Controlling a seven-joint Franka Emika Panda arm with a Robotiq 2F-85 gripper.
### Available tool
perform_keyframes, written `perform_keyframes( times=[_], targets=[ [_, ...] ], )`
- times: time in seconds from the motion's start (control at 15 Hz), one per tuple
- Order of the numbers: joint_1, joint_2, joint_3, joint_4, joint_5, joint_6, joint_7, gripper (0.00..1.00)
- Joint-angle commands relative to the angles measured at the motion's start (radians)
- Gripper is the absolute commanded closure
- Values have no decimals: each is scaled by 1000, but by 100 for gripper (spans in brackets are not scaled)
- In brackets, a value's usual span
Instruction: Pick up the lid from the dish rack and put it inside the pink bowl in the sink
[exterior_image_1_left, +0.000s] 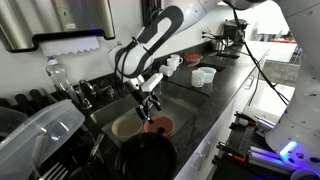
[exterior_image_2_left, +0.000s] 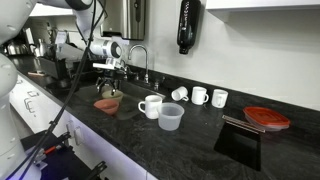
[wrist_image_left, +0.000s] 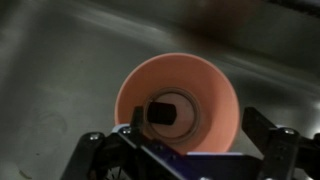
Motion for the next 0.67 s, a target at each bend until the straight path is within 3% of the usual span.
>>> perform_keyframes(
  times=[0.0, 0.6],
  targets=[
    [1, -30, 1, -4, 22, -3, -5, 0],
    [-5, -63, 4, -47, 32, 4, -7, 0]
  ],
)
